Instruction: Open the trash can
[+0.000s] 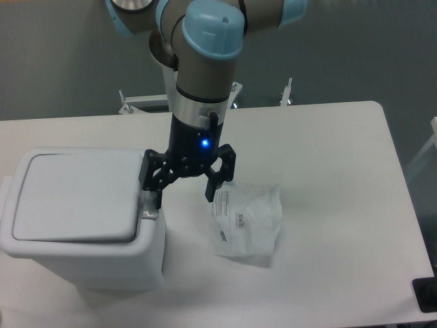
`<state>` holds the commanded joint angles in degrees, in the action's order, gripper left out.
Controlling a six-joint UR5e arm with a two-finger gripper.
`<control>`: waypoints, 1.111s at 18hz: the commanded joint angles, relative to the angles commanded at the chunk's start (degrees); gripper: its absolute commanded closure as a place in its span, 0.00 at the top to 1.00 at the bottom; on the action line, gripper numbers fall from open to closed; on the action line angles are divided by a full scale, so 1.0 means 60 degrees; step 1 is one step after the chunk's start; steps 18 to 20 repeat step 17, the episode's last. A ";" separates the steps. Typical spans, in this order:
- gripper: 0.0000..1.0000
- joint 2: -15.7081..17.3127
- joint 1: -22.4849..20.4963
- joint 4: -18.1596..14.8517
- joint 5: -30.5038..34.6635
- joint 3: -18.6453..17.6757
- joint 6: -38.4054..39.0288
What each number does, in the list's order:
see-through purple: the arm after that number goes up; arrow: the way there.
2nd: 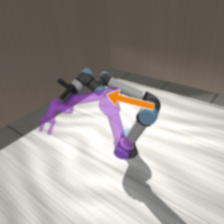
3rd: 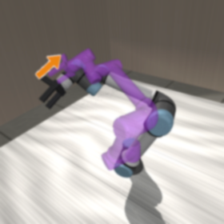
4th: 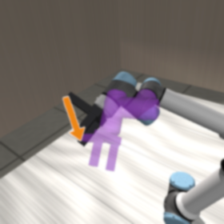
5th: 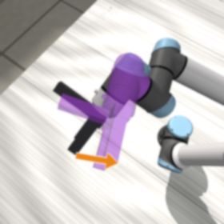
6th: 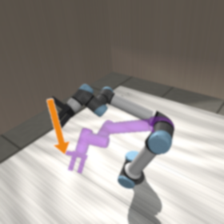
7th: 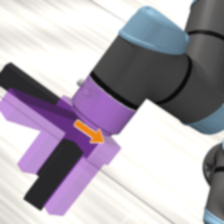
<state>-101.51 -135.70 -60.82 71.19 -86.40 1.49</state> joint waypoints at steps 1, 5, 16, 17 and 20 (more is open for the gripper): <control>1.00 0.0000 0.0000 0.0000 0.0000 0.0000 0.0000; 1.00 0.0058 -0.0015 -0.0029 -0.0029 0.0365 0.0029; 1.00 -0.0044 -0.1611 -0.0044 0.2339 0.0909 -0.3717; 1.00 -0.0102 -0.1684 -0.0044 0.2605 0.0908 -0.4054; 1.00 -0.0102 -0.1684 -0.0044 0.2605 0.0908 -0.4054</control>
